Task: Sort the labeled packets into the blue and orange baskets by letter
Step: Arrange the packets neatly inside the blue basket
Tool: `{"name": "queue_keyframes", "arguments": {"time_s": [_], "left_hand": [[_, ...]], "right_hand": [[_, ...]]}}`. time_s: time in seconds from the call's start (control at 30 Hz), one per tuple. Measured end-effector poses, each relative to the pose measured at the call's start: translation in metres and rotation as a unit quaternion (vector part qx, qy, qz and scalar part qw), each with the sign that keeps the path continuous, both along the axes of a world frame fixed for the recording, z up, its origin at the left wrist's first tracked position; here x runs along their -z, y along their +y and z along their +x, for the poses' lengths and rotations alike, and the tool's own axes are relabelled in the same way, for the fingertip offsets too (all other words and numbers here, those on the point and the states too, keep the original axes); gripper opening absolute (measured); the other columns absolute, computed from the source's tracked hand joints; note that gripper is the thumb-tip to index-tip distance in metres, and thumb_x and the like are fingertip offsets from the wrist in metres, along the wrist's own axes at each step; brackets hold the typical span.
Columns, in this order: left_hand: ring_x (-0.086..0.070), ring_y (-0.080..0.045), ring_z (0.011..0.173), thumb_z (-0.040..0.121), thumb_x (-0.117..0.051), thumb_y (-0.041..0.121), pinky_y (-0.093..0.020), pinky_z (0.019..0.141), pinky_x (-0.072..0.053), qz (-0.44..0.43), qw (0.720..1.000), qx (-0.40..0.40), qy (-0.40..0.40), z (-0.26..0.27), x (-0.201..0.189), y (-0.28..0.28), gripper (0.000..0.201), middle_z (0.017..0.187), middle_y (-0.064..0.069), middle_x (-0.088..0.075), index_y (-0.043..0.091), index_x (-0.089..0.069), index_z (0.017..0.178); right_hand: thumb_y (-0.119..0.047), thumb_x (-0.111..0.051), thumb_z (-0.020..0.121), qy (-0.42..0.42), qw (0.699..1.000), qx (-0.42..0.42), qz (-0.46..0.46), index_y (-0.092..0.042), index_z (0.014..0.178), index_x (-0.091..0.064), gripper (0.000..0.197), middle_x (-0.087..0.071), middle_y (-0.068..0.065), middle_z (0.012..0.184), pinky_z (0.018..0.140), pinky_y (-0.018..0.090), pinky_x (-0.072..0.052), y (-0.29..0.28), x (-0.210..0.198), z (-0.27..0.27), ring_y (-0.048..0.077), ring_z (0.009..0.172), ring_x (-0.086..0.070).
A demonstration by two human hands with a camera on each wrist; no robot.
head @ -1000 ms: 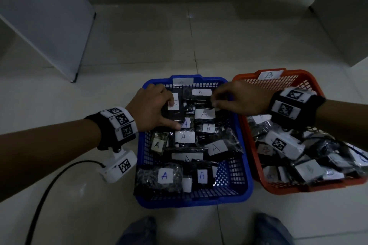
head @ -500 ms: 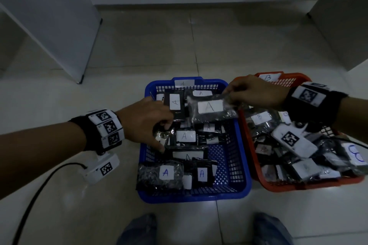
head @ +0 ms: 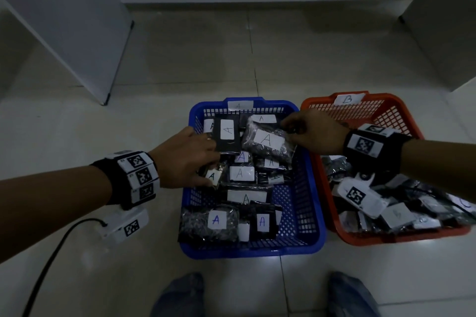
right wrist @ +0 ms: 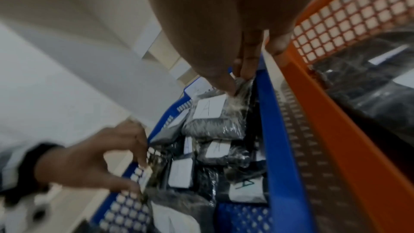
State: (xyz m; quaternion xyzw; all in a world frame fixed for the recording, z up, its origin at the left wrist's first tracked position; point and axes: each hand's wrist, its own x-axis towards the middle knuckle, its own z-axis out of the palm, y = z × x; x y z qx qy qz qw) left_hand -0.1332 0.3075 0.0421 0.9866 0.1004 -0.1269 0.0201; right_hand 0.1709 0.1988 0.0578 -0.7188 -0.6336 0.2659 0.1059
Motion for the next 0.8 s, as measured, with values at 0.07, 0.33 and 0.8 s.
{"name": "queue_keyframes", "arguments": {"time_s": [0.07,0.33,0.8], "left_hand": [[-0.048,-0.010,0.099,0.085,-0.057,0.064,-0.029,0.079,-0.021,-0.010,1.000,-0.002,0.000,0.000,0.000,0.000,0.034,0.103,0.013,-0.055,0.033,-0.054,0.097],[-0.053,-0.003,0.068,0.090,-0.063,0.046,-0.021,0.071,-0.036,-0.115,0.993,0.029,-0.023,0.001,-0.006,-0.009,0.017,0.076,0.016,-0.060,0.030,-0.064,0.089],[-0.061,-0.003,0.083,0.074,-0.071,0.067,-0.028,0.076,-0.055,-0.274,0.952,-0.045,0.133,-0.002,0.002,-0.031,0.040,0.087,0.016,-0.067,0.034,-0.061,0.095]], "right_hand": [[-0.012,-0.069,0.090,-0.033,0.998,-0.029,0.053,-0.011,0.118,-0.070,0.028,-0.067,0.001,0.111,0.082,0.027,-0.053,0.001,0.001,-0.005,0.009,0.092,-0.056],[-0.034,-0.056,0.099,-0.037,0.961,-0.273,-0.017,-0.019,0.108,-0.068,0.021,-0.069,-0.004,0.097,0.070,0.020,-0.051,-0.032,0.002,-0.057,0.004,0.078,-0.063],[-0.030,-0.057,0.096,-0.069,0.962,-0.200,-0.170,-0.014,0.090,-0.071,0.022,-0.070,0.002,0.084,0.069,0.034,-0.058,-0.033,0.008,-0.035,0.011,0.073,-0.066]]}}
